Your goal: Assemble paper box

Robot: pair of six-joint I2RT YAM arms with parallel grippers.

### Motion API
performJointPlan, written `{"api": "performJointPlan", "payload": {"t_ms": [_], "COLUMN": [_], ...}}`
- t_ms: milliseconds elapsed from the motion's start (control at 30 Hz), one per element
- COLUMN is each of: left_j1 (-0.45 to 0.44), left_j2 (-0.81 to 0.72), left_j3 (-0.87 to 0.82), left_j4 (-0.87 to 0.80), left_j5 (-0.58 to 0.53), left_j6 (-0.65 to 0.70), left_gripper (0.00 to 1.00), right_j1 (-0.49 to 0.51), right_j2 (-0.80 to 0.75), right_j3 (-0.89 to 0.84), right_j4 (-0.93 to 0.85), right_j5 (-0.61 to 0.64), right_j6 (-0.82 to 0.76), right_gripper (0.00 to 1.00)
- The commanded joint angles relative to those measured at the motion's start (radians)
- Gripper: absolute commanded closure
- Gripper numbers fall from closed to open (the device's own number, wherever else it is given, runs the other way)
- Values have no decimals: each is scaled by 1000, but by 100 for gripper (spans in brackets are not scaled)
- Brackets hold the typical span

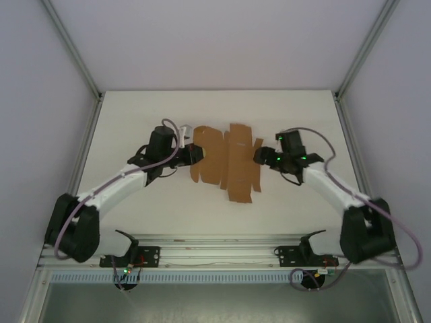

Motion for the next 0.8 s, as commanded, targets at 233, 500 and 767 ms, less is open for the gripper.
{"api": "performJointPlan", "payload": {"t_ms": [233, 500, 767], "left_j1": [-3, -2, -3], "left_j2": [-260, -362, -377], "left_j3": [57, 53, 50], "left_j4": [162, 176, 143], "left_j5": [229, 213, 162], "left_j6": [19, -4, 9], "left_gripper": [100, 100, 100], "right_j1": [-223, -263, -263], "right_j2": [-228, -213, -277], "right_j3": [-32, -74, -66], "right_j4": [113, 366, 357], "right_j5": [-581, -855, -865], "right_j6": [-86, 25, 11], "right_gripper": [9, 26, 70]}}
